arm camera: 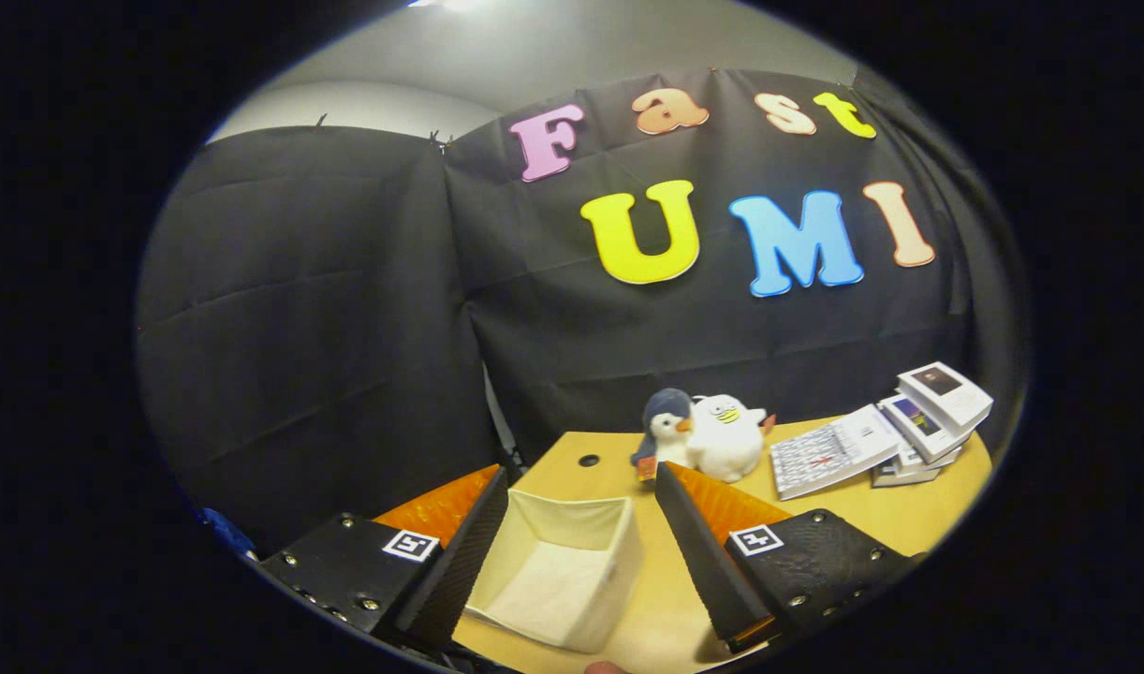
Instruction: Open the storage box then place both shoes into the box .Put the left shoe in first, then the right shoe, with the right side of both shoes facing outward in a uniform manner.
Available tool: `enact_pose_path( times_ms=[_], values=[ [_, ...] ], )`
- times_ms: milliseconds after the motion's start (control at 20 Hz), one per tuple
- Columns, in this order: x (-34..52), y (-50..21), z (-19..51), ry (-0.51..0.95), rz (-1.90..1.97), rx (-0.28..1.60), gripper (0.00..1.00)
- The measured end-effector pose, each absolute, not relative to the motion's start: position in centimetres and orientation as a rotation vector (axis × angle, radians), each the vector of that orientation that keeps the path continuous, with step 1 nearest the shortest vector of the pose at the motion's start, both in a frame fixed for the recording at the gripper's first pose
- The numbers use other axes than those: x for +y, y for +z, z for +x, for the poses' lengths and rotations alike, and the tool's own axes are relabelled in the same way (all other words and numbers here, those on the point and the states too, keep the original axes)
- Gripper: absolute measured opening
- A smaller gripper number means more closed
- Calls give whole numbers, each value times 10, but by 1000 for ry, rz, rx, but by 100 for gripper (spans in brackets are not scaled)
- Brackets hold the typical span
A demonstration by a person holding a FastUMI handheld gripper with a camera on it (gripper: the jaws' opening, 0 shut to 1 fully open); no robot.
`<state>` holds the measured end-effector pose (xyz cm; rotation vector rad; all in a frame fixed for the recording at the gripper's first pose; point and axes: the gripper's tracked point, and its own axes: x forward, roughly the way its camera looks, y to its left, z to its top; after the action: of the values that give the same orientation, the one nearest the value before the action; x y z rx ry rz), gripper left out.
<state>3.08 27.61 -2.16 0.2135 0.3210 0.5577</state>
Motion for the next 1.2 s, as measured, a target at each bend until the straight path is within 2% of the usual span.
enact_pose_path(
  times_ms=[500, 1200],
  values=[
    [171, -111, 47, 397, 112, 447, 98],
    [147, -277, 22, 408, 31, 803, 98]
  ],
)
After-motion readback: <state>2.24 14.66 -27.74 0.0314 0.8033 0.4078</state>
